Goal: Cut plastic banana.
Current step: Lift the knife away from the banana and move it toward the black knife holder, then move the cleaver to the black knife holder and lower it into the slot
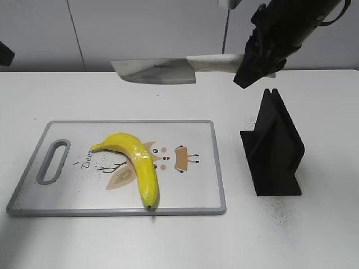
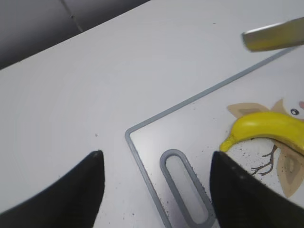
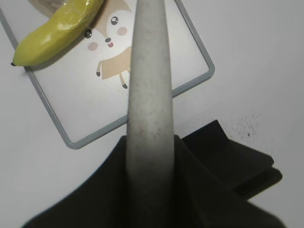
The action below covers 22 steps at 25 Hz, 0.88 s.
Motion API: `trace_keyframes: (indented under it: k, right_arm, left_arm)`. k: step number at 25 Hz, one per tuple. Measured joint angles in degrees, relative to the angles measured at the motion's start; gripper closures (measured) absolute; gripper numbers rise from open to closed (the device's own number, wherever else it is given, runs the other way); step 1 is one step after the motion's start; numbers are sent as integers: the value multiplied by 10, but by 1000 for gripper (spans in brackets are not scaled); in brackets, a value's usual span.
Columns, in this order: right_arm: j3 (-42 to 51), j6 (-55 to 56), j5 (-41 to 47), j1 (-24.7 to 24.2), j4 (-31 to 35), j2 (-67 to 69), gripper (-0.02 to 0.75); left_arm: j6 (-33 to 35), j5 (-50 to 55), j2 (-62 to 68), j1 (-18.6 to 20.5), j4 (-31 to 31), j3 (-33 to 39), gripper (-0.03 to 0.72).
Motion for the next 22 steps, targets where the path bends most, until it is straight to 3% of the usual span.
trace_keyframes:
  k: [5,11,16,22]
  right_arm:
    - [-19,97,46,0,-22,-21,575]
    - [-31,163,85,-1,-25,-46,575]
    - [-31,277,85,-1,-37,-48,575]
    - [30,347,7,-1,-41,-84,575]
  left_arm:
    - [-135,78,-4,10,44,-17,73]
    - [-280,247,-4,10,147,-19,94]
    - [-315,274,-33,10,179,-4,98]
    - [-320,276,-170,10,188,111,99]
